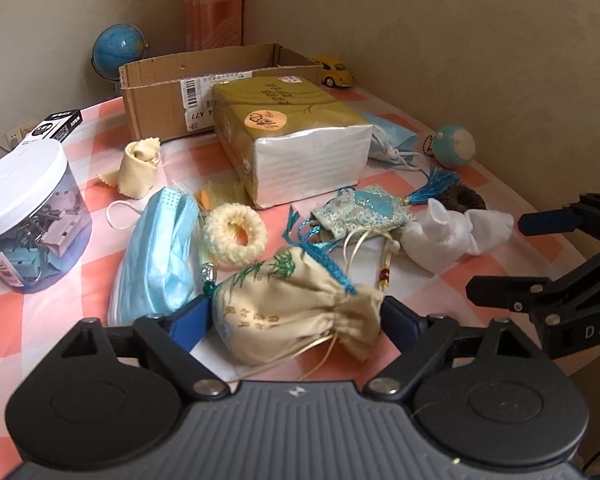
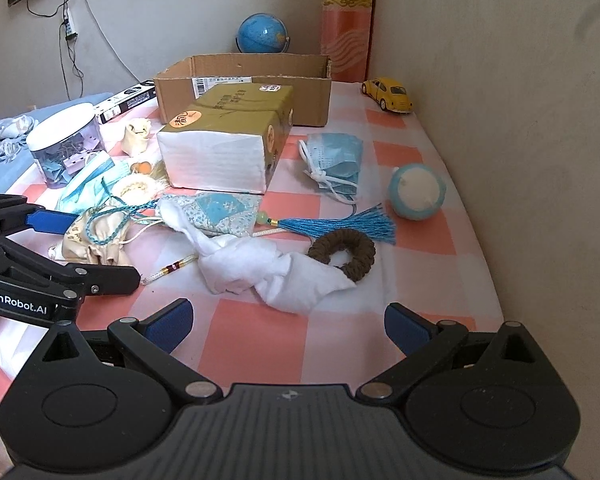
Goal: Organize soft objects
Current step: 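Grasp the beige drawstring pouch with left gripper while right gripper grasps blue floral pouch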
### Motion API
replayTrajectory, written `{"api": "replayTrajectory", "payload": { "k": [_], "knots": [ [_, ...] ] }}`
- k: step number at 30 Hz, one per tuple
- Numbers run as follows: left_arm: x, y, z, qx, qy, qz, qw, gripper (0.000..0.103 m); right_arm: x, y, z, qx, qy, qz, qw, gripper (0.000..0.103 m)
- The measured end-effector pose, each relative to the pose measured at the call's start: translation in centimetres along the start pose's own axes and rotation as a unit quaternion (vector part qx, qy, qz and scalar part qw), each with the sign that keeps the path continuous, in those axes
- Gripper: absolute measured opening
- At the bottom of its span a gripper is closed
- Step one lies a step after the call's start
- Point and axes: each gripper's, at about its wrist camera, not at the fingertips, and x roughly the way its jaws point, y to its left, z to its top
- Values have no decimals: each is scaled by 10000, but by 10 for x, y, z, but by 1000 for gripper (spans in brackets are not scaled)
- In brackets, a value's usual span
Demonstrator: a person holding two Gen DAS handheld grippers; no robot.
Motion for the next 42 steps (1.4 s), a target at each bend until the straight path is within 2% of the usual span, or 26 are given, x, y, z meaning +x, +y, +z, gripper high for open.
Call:
{"api": "replayTrajectory", "payload": {
  "k": [19, 32, 42],
  "knots": [
    [-33, 9, -22, 54, 99, 61, 9999, 83, -11, 18, 13, -310, -156, -17, 9994, 103],
    [-27, 15, -19, 53, 15, -18, 10000, 84, -1, 32, 41, -531, -244, 21, 9983, 103],
    [-22, 17, -18, 124, 45, -67, 9999, 84, 30, 43, 64, -448, -121, 520, 9976, 103]
  ]
}}
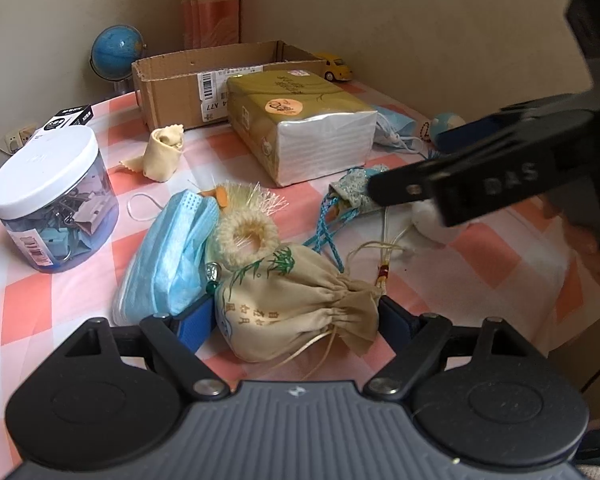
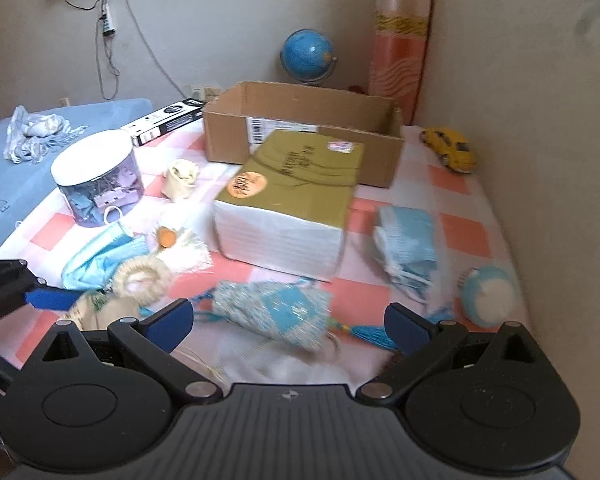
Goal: Organize soft objects
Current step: 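Grasp the beige drawstring pouch with left gripper while right gripper grasps blue floral pouch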
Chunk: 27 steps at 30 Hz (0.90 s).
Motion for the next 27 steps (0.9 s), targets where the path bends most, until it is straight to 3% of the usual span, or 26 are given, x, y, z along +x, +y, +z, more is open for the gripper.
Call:
{"api": "replayTrajectory", "payload": {
  "k": [6, 11, 19, 27],
  "knots": [
    [2, 2, 1, -8, 8, -44, 10000, 84, 32, 2, 3, 91, 259, 45, 9996, 101],
    [2, 3, 2, -27, 12, -75, 10000, 84, 42, 5, 0, 18, 427, 18, 9991, 89],
    [0, 3, 4, 3, 58, -51, 10000, 83, 34, 5, 1, -16, 354, -13, 9994, 72],
    [-19, -3, 18, 276, 53, -5, 9996, 82, 3, -1, 2, -113, 88, -104, 9998, 71]
  ]
}}
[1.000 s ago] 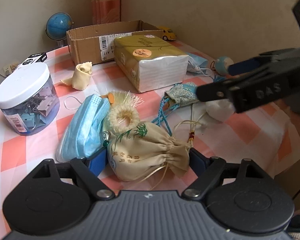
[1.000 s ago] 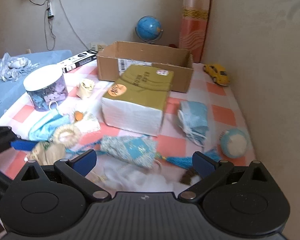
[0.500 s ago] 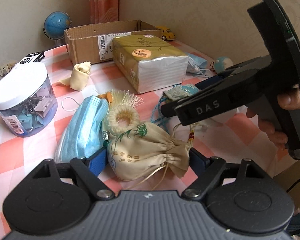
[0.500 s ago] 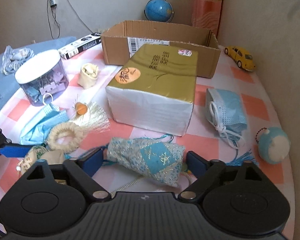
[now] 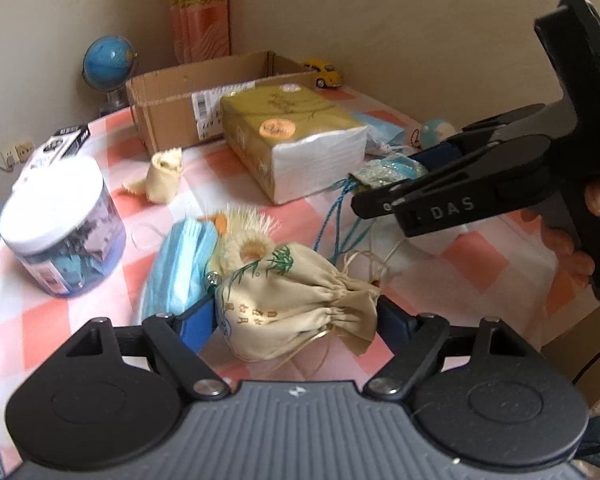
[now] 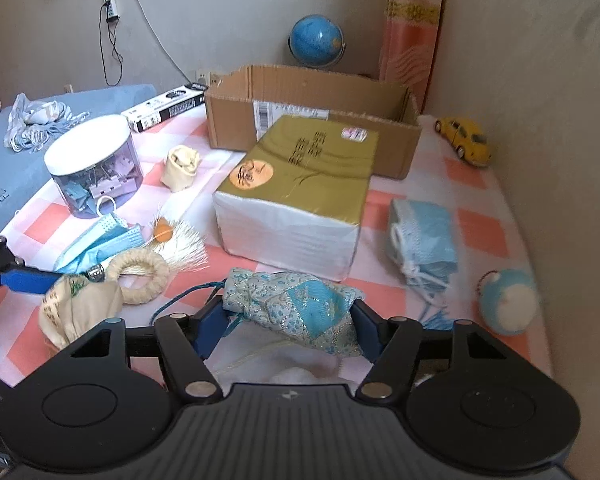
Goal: Organize soft objects
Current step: 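Grasp the beige drawstring pouch with left gripper while right gripper grasps blue floral pouch, then carry the beige pouch into the cardboard box and open the left gripper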
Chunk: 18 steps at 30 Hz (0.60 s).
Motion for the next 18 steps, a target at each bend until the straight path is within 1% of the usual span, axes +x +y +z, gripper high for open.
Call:
{"api": "replayTrajectory", "payload": {
  "k": [7, 11, 14, 18],
  "knots": [
    [-11, -7, 26, 268, 51, 42, 9996, 82, -29, -9, -2, 14, -262, -38, 9996, 71],
    [-14, -5, 45, 245, 175, 27, 9995, 82, -45, -14, -5, 51, -411, -42, 9991, 71],
    [-17, -5, 60, 259, 192, 76, 9995, 82, -55, -18, -6, 50, -506, -22, 9987, 71],
    [-22, -3, 82, 214, 206, 55, 9995, 82, -67, -22, -3, -4, -633, -37, 9980, 71]
  ]
}}
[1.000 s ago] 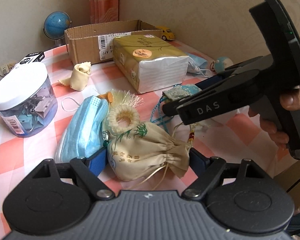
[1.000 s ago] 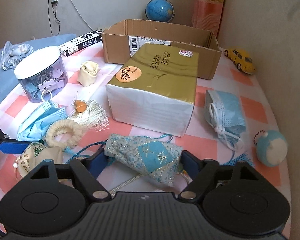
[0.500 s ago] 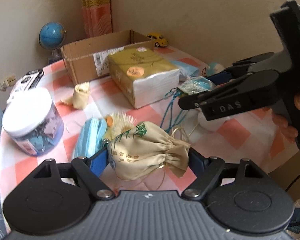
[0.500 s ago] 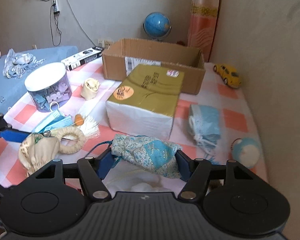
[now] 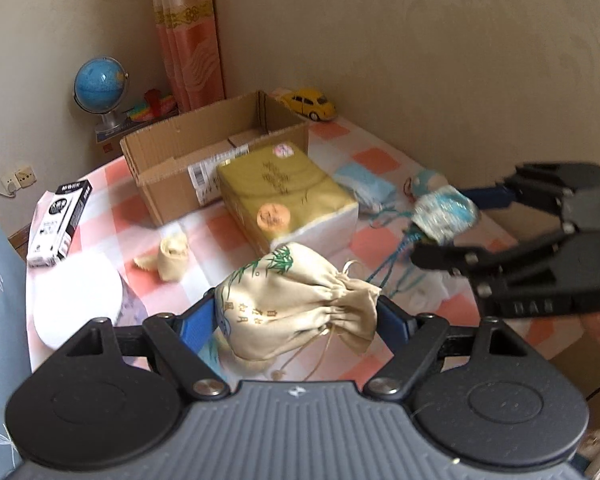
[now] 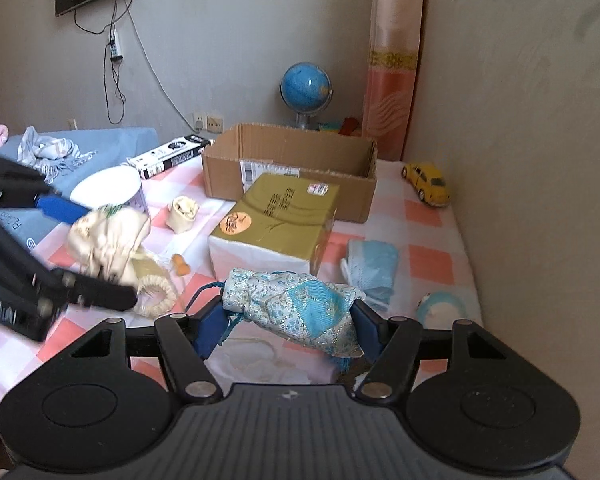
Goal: Organize soft objects
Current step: 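Carry the beige pouch into the cardboard box and open the left gripper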
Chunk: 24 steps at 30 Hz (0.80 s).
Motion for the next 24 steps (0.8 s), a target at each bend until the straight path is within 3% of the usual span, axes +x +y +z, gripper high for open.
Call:
{"api": "replayTrajectory", "payload": {
  "k": [11, 17, 24],
  "knots": [
    [-11, 18, 52, -258, -245, 222, 9991, 82, -21, -10, 13, -13, -297, -17, 9996, 71],
    [-8, 34, 82, -698, -254, 117, 9972, 82, -25, -14, 21, 23, -388, -7, 9992, 71],
    [-3, 41, 120, -674, -426, 351, 9962, 82, -27, -18, 27, -10, -446, -67, 9990, 71]
  ]
}}
